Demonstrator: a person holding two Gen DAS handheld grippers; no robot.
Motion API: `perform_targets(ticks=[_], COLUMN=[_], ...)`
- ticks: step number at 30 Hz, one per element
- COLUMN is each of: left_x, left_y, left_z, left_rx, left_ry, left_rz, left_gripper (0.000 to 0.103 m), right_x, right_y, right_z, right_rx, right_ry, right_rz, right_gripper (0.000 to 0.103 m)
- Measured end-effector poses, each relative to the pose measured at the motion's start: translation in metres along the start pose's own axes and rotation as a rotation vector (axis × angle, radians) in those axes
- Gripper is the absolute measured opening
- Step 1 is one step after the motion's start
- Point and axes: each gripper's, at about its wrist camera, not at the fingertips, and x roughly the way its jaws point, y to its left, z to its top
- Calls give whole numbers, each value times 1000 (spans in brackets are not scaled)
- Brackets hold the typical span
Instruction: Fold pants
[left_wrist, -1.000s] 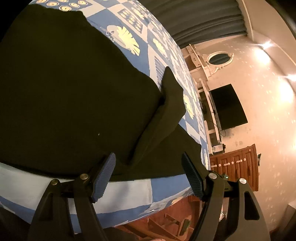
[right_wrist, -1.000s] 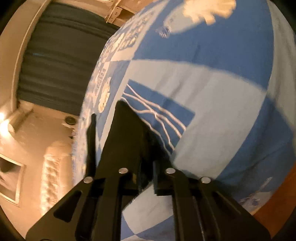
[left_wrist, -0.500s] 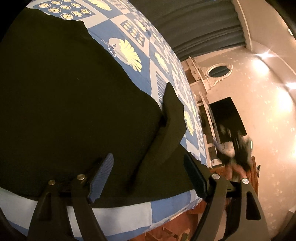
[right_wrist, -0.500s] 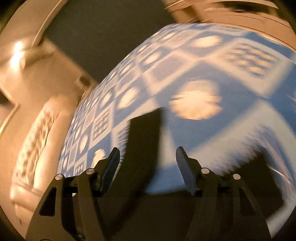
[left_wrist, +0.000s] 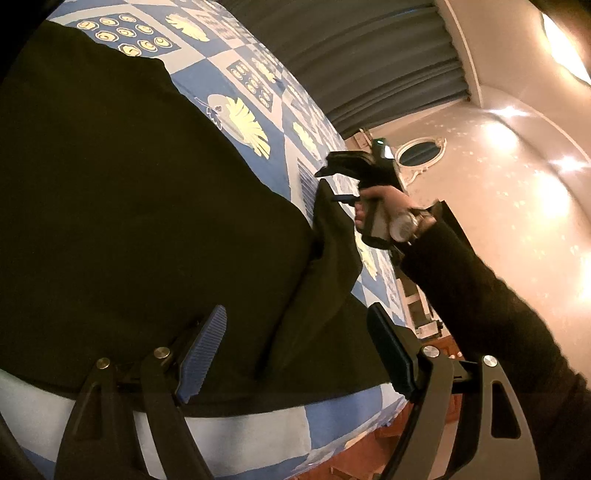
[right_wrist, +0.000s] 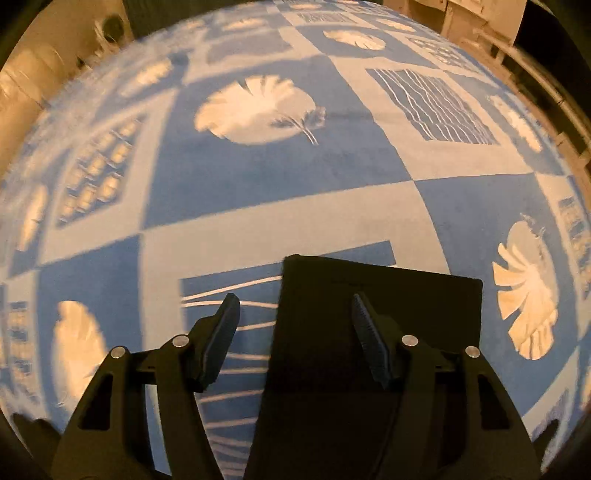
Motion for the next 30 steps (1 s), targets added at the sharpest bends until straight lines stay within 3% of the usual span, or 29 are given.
perform_targets(ticks=[2, 4, 6, 9, 15, 24, 30], left_x=[1, 0, -1, -1, -6, 12, 36], left_y=[-1, 0, 1, 2, 1, -16, -14], left_z=[0, -1, -1, 1, -1, -23, -27], left_rx=[10, 8, 2, -6, -52, -307, -484], left_ry=[0, -6, -9, -8, -10, 113, 126], left_rz=[3, -2, -10, -14, -11, -236, -298], left_gripper=[77, 77, 77, 77, 77, 77, 77], right_x=[6, 6, 2, -12, -67, -134, -159], right_y=[1, 0, -12, -35, -86, -175, -233], right_z=[-1, 0, 0, -3, -30, -93, -142], right_rx=[-3, -7, 5, 69, 147, 210, 284], right_ry=[0, 1, 3, -18, -139, -284, -353], right_rz=[-20, -28, -18, 93, 303, 423, 478], right_gripper=[61, 51, 31, 13, 12, 11, 11])
